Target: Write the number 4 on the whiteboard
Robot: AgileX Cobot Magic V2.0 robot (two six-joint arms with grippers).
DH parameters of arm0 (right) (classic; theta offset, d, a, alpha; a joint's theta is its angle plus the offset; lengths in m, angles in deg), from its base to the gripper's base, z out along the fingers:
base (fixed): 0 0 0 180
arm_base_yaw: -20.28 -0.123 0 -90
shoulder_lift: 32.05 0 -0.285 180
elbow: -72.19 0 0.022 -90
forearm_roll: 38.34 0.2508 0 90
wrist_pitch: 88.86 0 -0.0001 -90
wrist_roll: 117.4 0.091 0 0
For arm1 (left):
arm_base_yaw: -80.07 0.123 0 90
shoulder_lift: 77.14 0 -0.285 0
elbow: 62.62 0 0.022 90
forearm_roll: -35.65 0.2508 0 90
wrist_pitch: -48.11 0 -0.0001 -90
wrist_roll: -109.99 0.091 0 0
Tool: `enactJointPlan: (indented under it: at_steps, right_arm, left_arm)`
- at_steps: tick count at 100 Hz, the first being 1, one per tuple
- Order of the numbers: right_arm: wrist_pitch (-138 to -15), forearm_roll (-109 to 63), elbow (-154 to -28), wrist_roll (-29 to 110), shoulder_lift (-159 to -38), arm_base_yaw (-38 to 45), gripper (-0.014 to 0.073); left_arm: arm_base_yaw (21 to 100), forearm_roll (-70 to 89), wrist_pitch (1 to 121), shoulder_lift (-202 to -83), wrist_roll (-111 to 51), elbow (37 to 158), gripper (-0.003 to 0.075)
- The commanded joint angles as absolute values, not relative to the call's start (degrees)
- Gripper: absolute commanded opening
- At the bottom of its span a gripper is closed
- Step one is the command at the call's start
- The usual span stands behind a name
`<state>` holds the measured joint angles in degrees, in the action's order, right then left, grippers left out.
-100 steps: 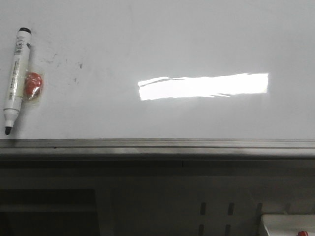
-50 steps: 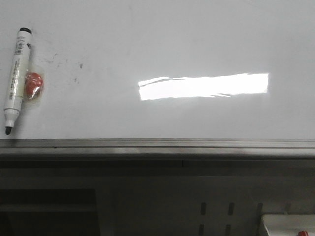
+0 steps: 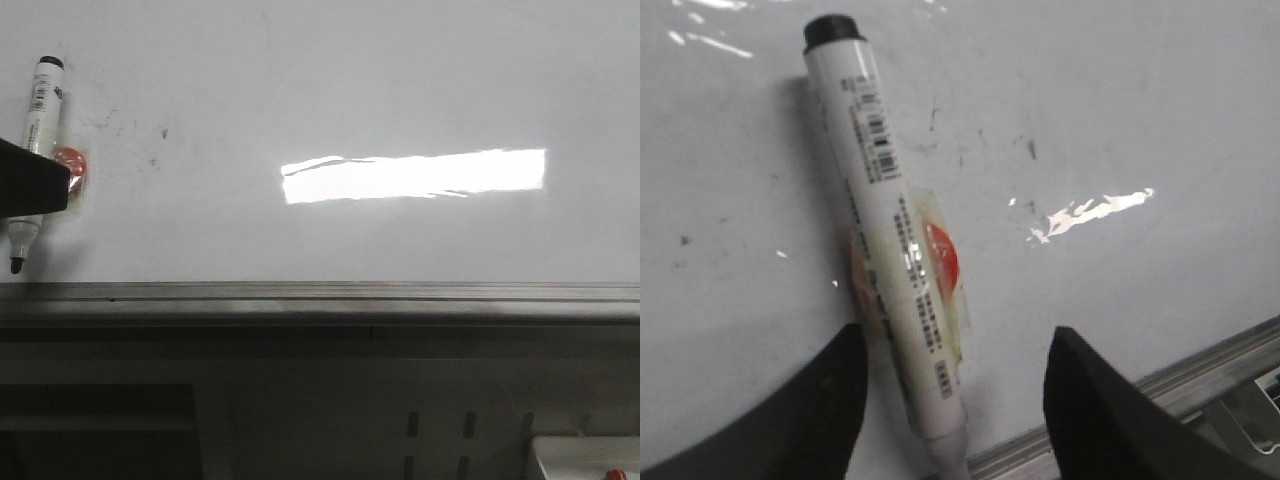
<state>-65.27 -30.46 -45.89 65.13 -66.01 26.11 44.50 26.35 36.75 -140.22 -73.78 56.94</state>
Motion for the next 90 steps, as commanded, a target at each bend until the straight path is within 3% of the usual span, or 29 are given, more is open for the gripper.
enactJointPlan:
  at_steps: [1, 45, 54, 64, 90]
  right_arm:
    - [-69.87, -30.31, -48.03, 64.52, -66.77, 26.02, -0.0064]
    - [-70.50, -30.31, -48.03, 64.52, -66.77, 26.02, -0.0064]
    - [-70.24, -30.31, -48.03, 64.52, -66.77, 26.02, -0.0064]
    - [-69.31, -30.31, -48.08, 64.52, -66.77, 25.59, -0.0064]
    - [-67.10, -30.31, -52.62, 64.43, -69.04, 13.02, -0.0064]
  left_arm:
    - [44.32, 24.75, 32.30, -140.03, -74.24, 58.89, 0.0370]
    - [44.32, 23.98, 33.09, -147.92, -74.24, 58.89, 0.0358]
    - [44.32, 23.88, 33.09, -148.35, -74.24, 58.89, 0.0250]
    - [44.32, 23.88, 33.19, -148.35, -74.24, 58.89, -0.0015]
    - [44.21, 26.49, 33.72, -146.88, -74.24, 59.00, -0.0020]
